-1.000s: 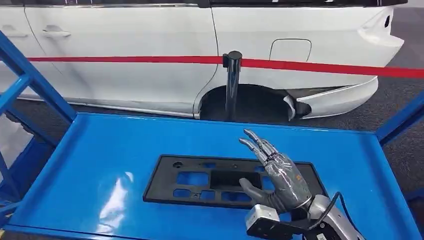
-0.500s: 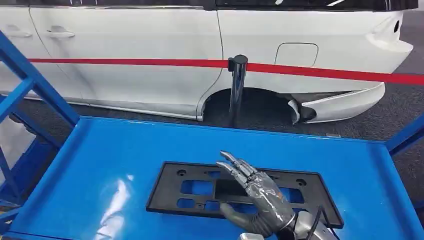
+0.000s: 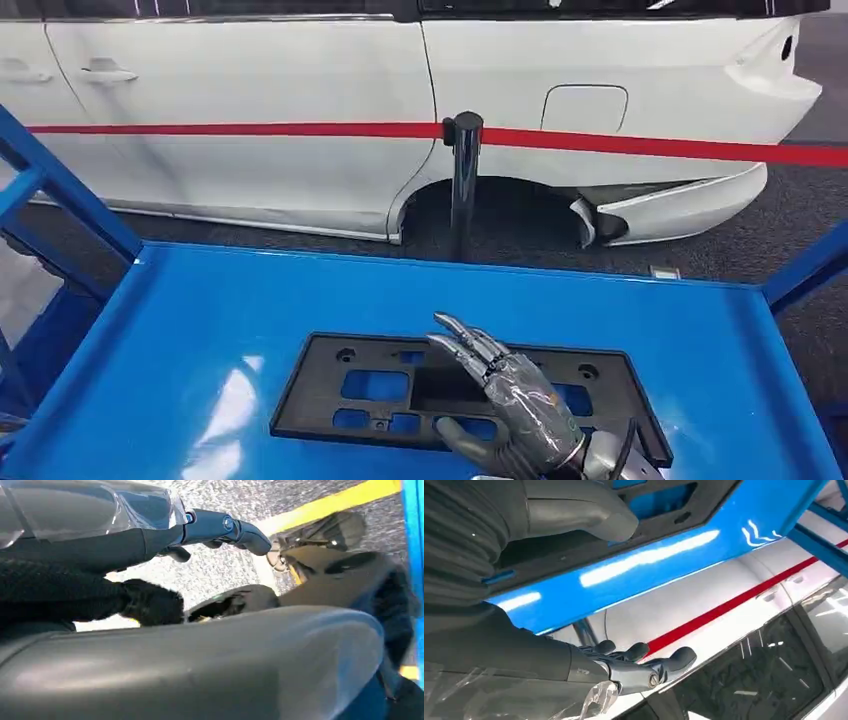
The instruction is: Take the parts from the cabinet and place them on the table.
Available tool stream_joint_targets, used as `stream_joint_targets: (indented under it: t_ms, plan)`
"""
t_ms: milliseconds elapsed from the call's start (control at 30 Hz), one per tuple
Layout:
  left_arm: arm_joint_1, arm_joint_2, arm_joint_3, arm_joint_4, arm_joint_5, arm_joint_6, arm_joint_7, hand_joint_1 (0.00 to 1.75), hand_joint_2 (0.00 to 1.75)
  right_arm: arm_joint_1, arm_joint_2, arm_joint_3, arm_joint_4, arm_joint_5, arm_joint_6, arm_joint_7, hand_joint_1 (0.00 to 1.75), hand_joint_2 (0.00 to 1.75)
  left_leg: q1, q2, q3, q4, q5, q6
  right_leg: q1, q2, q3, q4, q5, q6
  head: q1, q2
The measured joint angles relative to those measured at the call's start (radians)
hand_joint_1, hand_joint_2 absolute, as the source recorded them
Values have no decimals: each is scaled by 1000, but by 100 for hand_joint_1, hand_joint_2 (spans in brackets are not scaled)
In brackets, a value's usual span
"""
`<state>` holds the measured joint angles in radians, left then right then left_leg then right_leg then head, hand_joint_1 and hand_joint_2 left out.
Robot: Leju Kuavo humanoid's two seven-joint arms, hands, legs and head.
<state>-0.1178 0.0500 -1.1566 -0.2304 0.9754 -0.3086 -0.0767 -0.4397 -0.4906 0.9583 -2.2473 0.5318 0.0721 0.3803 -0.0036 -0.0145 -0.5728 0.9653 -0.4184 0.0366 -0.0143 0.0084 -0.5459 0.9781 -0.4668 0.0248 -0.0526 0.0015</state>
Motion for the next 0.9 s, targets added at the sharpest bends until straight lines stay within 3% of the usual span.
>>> stream_joint_targets:
  t_ms: [100, 133, 167, 267, 300, 333, 367, 433, 467, 500, 533, 567, 633, 667, 700, 767, 800, 833, 867, 900]
  plan:
    - [3, 0, 0, 0, 3, 0, 1, 0, 0, -4, 0, -1, 0, 3, 3, 1, 0, 175, -5, -1, 1, -2, -2, 12, -4, -2, 5, -12, 1, 18, 0, 0]
    - [2, 0, 0, 0, 3, 0, 1, 0, 0, -7, -1, -2, -1, 5, 3, 4, 0, 175, 7, 0, 18, -20, 7, 17, 2, -1, 8, -11, -5, 24, 0, 0]
    - [2, -1, 0, 0, 5, 0, 2, 0, 0, -8, -2, -2, -1, 8, 4, 5, 0, 175, 6, 0, 26, -27, 8, 18, -1, -3, 2, 13, -22, 28, 0, 0]
    - [1, -2, 0, 0, 6, 0, 7, 0, 0, -16, -2, -3, -2, 18, 9, 18, 0, 175, 5, 2, 30, -26, 5, 23, -2, -2, -103, 236, -125, 34, 1, 0]
    - [1, -2, 0, 0, 6, 0, 11, 0, 0, -16, -3, -2, -2, 23, 11, 18, 0, 175, 3, 2, 29, -25, 4, 25, -2, -2, -128, 287, -134, 36, 2, 0]
    - [3, -2, 0, 0, 6, 0, 12, 0, 0, -16, -3, -2, -2, 24, 11, 18, 0, 175, 3, 2, 32, -24, 2, 26, -2, -3, -132, 289, -116, 37, 2, 0]
    - [4, -3, 0, 0, 6, 0, 13, 0, 0, -16, -3, -2, -2, 25, 11, 20, 0, 175, 3, 1, 36, -24, 0, 26, -2, -3, -115, 248, -82, 36, 2, 0]
    - [4, -3, 0, 0, 6, 0, 13, 0, 0, -21, -6, -2, -2, 28, 12, 21, 0, 175, 5, 0, 47, -20, -10, 19, -5, -4, -37, 67, 24, 36, 2, 0]
    - [4, -3, 0, 0, 7, 0, 13, 0, 0, -22, -8, -2, -2, 29, 12, 22, 0, 175, 4, 1, 50, -20, -15, 14, -5, -3, -11, 15, 25, 35, 1, 0]
    - [1, -3, 0, 0, 9, 0, 14, 0, 0, -29, -8, -3, -2, 33, 14, 23, 0, 175, -5, 1, 43, -11, -18, 9, -2, -2, -4, -10, 18, 29, 2, 0]
    - [1, -4, 0, 0, 10, 0, 13, 0, 0, -31, -8, -3, -3, 35, 14, 23, 0, 175, -3, 1, 39, -13, -16, 5, -1, 0, -11, -3, 17, 18, 0, 0]
    - [1, -5, 0, 0, 10, 0, 13, 0, 0, -31, -8, -4, -3, 39, 14, 26, 0, 0, -3, 1, 38, -13, -15, 3, 0, 0, -12, -3, 17, 16, 1, 0]
    - [1, -4, 0, 0, 10, 0, 13, 0, 0, -37, -8, -4, -3, 53, 14, 27, 0, 0, -2, 1, 38, -8, -21, -4, -4, -3, -10, -8, 19, 4, 1, 0]
    - [1, -4, 0, 0, 9, 0, 13, 0, 0, -41, -9, -5, -3, 58, 14, 29, 0, 0, 1, 4, 26, 17, -40, -11, -5, -3, -8, -8, 19, 0, 0, 0]
    - [1, -4, 0, 0, 9, 0, 13, 0, 0, -44, -10, -6, -3, 66, 14, 30, 0, 0, 2, 6, 0, 78, -74, -18, -5, -4, -8, -8, 19, -5, -3, 0]
    - [1, -4, 0, 0, 9, 0, 13, 0, 0, -46, -10, -8, -3, 76, 14, 32, 0, 0, 6, 5, -80, 254, -149, -26, -5, -4, -9, -8, 18, -8, -3, 0]
    - [0, -4, 0, 0, 9, 0, 12, 0, 0, -46, -10, -8, -3, 79, 15, 32, 0, 0, 6, 6, -106, 313, -162, -27, -4, -4, -9, -8, 18, -8, -3, 0]
    - [0, -4, 0, 0, 8, 0, 11, 0, 0, -46, -10, -8, -3, 84, 15, 33, 0, 0, 6, 6, -112, 326, -155, -27, -4, -4, -9, -8, 18, -9, -3, 0]
    - [1, -4, 0, 0, 5, 0, 10, 0, 0, -48, -10, -8, -3, 88, 17, 34, 0, 0, 6, 6, -96, 291, -128, -24, -4, -3, -7, -8, 18, -8, -3, 0]
    - [0, -4, 0, 0, 4, 0, 8, 0, 0, -51, -10, -9, -3, 92, 19, 34, 0, 0, 6, 6, -61, 219, -89, -21, -4, -3, -4, -8, 17, -8, -3, 0]
